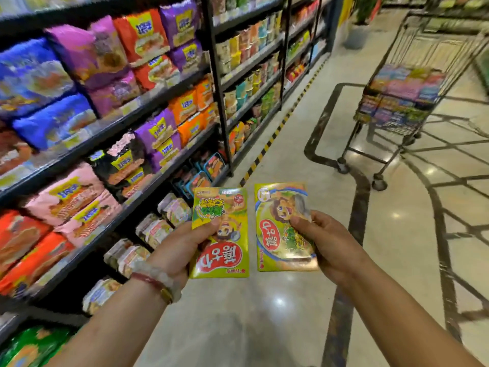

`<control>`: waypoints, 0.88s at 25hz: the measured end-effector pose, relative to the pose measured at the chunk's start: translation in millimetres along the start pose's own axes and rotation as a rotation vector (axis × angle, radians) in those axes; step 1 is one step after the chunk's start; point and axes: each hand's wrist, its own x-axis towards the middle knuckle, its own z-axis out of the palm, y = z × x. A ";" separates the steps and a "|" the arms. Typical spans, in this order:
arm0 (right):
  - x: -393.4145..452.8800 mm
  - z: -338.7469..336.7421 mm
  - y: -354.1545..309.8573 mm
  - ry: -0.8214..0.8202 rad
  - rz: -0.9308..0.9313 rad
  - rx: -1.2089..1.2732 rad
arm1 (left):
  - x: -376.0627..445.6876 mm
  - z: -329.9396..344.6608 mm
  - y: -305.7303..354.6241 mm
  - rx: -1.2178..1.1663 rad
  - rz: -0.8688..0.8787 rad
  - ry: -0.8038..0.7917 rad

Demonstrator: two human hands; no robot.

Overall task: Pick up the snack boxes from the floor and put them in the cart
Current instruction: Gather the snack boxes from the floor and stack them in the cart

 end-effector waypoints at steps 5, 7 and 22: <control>19.7 -64.5 -29.7 0.185 -0.021 0.061 | 65.0 73.6 19.4 0.091 -0.060 -0.138; 31.3 -95.0 -47.6 0.240 -0.037 0.074 | 89.8 111.5 25.5 0.116 -0.068 -0.180; 130.0 -261.7 -171.5 0.454 -0.109 0.091 | 255.1 307.3 79.2 0.217 -0.106 -0.331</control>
